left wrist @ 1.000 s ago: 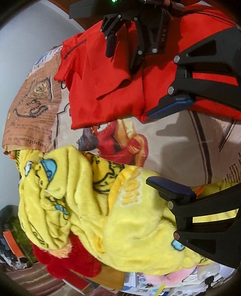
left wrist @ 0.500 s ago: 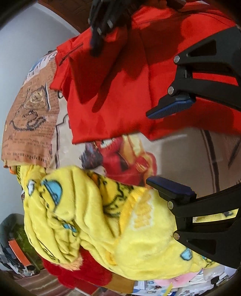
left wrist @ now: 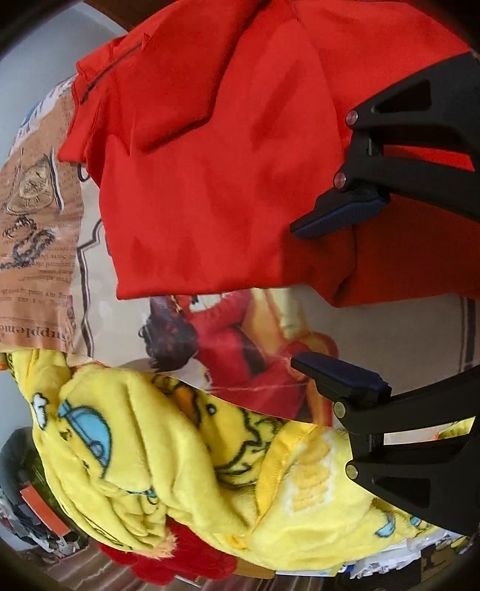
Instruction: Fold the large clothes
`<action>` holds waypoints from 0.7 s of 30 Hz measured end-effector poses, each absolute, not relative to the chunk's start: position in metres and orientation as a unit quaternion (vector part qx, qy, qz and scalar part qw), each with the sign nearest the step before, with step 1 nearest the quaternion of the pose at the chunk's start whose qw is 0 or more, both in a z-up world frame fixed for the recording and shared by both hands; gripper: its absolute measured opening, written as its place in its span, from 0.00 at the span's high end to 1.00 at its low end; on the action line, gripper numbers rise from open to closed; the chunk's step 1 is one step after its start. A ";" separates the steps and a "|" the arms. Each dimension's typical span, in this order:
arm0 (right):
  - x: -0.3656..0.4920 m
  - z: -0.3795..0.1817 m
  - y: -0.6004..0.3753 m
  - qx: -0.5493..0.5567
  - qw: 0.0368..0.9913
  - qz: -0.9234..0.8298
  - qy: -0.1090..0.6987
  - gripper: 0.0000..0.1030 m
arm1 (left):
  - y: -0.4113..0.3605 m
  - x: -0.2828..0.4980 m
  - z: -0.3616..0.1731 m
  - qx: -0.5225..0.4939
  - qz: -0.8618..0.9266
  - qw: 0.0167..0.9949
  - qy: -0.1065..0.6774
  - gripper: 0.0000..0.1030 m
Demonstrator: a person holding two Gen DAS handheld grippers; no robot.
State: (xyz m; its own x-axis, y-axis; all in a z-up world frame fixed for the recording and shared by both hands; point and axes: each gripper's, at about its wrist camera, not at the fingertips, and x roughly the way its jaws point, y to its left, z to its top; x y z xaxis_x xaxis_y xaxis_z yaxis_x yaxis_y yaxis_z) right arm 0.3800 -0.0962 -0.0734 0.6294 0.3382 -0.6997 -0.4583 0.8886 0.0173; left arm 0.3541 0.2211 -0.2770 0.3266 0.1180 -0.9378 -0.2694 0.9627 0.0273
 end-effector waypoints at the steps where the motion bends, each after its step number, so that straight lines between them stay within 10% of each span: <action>1: 0.381 -0.075 -0.108 -0.075 0.899 0.215 0.373 0.96 | 0.221 0.354 -0.277 -0.068 0.122 0.812 0.567 0.38; 10: 0.378 -0.112 -0.114 -0.100 0.860 0.243 0.438 0.95 | 0.208 0.349 -0.252 -0.049 0.127 0.821 0.554 0.38; 16: 0.377 -0.124 -0.065 -0.123 0.838 0.299 0.439 0.46 | 0.197 0.344 -0.227 -0.066 0.092 0.840 0.531 0.38; 21: 0.389 -0.144 -0.027 -0.139 0.815 0.326 0.457 0.46 | 0.184 0.349 -0.226 -0.066 0.062 0.847 0.524 0.38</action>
State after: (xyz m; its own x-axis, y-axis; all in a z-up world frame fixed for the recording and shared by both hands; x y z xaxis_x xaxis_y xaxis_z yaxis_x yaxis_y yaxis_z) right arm 0.3891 -0.0273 -0.1436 0.3683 0.4048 -0.8369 -0.6598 0.7480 0.0714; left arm 0.3488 0.1843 -0.2262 0.4429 0.0356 -0.8959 -0.1747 0.9835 -0.0473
